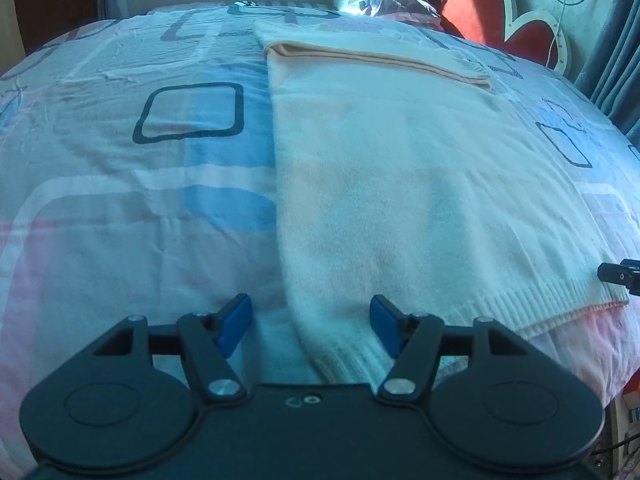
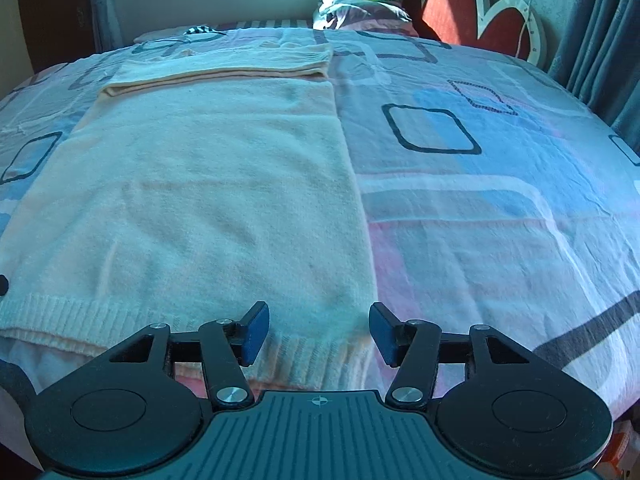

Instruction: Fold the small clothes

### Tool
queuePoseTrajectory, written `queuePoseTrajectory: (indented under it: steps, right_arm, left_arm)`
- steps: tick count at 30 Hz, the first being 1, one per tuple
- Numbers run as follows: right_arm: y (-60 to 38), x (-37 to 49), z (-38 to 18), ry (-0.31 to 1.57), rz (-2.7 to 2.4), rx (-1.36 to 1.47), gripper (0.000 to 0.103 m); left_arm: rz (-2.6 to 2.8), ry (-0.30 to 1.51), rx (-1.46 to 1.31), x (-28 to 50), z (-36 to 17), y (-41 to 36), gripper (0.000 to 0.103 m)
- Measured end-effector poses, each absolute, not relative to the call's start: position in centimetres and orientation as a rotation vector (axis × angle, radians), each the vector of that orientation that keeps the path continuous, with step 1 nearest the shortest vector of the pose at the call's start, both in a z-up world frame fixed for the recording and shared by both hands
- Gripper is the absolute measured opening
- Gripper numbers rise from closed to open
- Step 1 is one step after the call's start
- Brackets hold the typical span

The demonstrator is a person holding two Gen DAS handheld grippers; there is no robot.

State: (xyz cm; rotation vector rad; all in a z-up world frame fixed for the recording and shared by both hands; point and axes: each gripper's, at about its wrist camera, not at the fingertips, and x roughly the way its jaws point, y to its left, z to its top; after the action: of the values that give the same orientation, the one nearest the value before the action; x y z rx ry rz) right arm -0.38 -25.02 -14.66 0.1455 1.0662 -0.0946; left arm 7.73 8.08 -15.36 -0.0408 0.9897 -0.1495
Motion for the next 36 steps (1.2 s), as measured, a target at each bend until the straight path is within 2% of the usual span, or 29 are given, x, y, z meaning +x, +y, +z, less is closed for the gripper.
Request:
queuePoseTrajectory:
  steps: [2,5,10,11,12,13,15,18,28,36]
  right_arm:
    - [-25.6,-0.9,-14.8,1.075,-0.106,0.169,0.055]
    - [-26.0,-1.2,-15.0,1.088,-0.098,0.206,0.055]
    - [-25.9,-1.1,-15.3,1.095,-0.068,0.251,0.053]
    - [-25.9,-1.0,-15.3,1.095,-0.059,0.263,0.044]
    - [-25.9,-0.9,-15.3,1.096,-0.050,0.272,0.037]
    - [-25.8,-0.8,-15.2,1.098,-0.039,0.276,0.033]
    - [-25.6,-0.3,-15.1,1.110,-0.012,0.288,0.017]
    - [-25.6,0.3,-14.6,1.102,0.013,0.291,0.012]
    - [-26.6,4.9,-11.2,0.969,0.041,0.285,0.011]
    - [-27.8,11.8,-9.1,0.847,0.055,0.264,0.011]
  left_arm:
    - [-0.164,0.996,-0.063,7.4,-15.4,8.2,0.062]
    - [-0.176,1.006,-0.092,7.1,-15.4,8.2,0.055]
    - [-0.209,1.022,-0.112,7.2,-15.5,8.1,0.035]
    - [-0.217,1.024,-0.115,7.3,-15.4,8.0,0.030]
    - [-0.228,1.029,-0.129,7.6,-15.4,8.0,0.016]
    - [-0.238,1.034,-0.144,7.9,-15.4,8.0,0.010]
    - [-0.247,1.033,-0.150,8.3,-15.4,7.8,0.006]
    - [-0.253,1.020,-0.175,8.9,-15.2,7.8,0.005]
    - [-0.267,0.860,-0.178,12.0,-11.4,7.1,0.004]
    - [-0.208,0.737,-0.222,18.0,-9.0,7.3,0.004]
